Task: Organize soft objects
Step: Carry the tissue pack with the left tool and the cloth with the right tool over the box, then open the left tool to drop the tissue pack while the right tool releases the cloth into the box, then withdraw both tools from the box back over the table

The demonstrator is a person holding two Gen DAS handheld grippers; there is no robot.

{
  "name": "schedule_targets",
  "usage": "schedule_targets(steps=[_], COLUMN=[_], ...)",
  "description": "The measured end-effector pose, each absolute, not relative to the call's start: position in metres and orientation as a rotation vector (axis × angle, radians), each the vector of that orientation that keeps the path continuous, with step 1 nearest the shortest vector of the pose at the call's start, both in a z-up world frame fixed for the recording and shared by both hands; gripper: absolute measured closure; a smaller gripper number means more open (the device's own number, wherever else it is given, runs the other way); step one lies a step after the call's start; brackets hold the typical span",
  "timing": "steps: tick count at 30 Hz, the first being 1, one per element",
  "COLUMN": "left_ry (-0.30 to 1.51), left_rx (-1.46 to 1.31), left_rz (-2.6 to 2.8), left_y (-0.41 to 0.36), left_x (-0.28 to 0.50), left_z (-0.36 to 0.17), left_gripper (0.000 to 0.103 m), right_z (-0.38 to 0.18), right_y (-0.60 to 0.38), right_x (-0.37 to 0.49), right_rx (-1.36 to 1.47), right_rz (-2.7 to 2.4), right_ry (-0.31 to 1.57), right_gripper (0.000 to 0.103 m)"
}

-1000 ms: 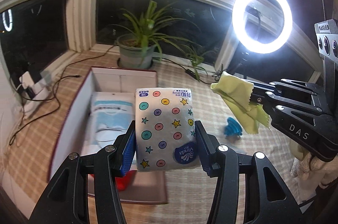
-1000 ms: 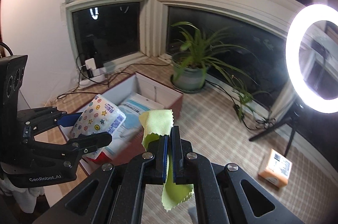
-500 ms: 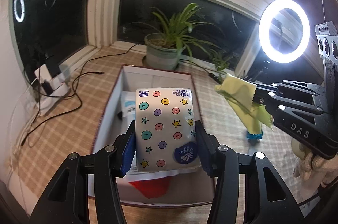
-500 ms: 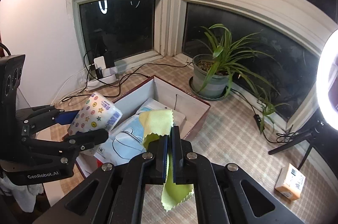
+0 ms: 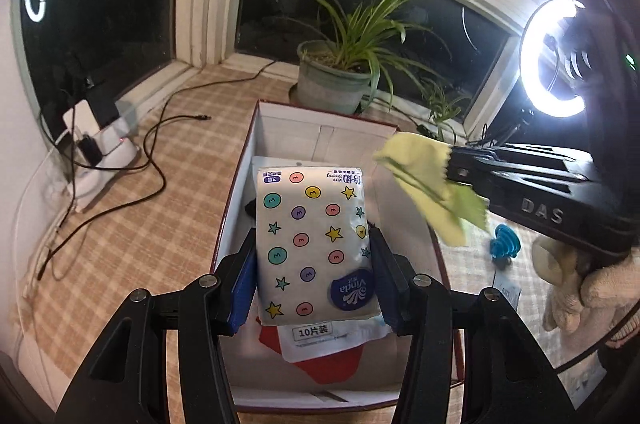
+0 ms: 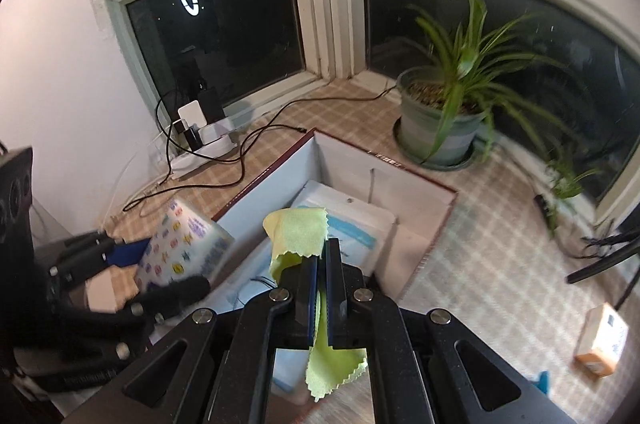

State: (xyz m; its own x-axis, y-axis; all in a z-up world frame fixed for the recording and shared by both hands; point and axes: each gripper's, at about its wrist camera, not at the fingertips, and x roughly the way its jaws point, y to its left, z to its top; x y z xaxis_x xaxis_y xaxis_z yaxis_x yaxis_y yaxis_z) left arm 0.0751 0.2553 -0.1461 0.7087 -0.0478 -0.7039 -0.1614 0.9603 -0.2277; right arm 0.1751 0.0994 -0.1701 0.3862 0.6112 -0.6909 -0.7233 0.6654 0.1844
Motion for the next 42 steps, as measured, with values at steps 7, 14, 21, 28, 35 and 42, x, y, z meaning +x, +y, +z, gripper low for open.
schedule_targets(steps=[7,14,21,28,35,42], left_ry=[0.827,0.843,0.846,0.850,0.841,0.826], left_rx=[-0.278,-0.279,-0.287,-0.290,-0.306,-0.316], left_rz=[0.055,0.055,0.051,0.069,0.084,0.089], left_y=[0.262,0.269,0.271,0.271,0.273,0.267], left_x=[0.088,0.095,0.100,0.101,0.095,0.085], left_z=[-0.159,-0.164,-0.166,-0.163,-0.160,-0.153], left_gripper=[0.053,0.053,0.051,0.041,0.041,0.041], right_z=[-0.192,-0.203,-0.206,-0.200,-0.196,-0.192], right_y=[0.124,0.133,0.132,0.123,0.112,0.096], right_x=[0.198,0.211,0.218,0.219,0.215,0.201], right_rx=[-0.096,-0.096,-0.103,-0.076,-0.059,-0.055], right_rz=[0.867,0.849,0.825,0.807,0.811,0.827], right_ry=[0.911,0.949,0.961,0.923,0.909,0.893], right_gripper=[0.100,0.100,0.089,0.061,0.054,0.053])
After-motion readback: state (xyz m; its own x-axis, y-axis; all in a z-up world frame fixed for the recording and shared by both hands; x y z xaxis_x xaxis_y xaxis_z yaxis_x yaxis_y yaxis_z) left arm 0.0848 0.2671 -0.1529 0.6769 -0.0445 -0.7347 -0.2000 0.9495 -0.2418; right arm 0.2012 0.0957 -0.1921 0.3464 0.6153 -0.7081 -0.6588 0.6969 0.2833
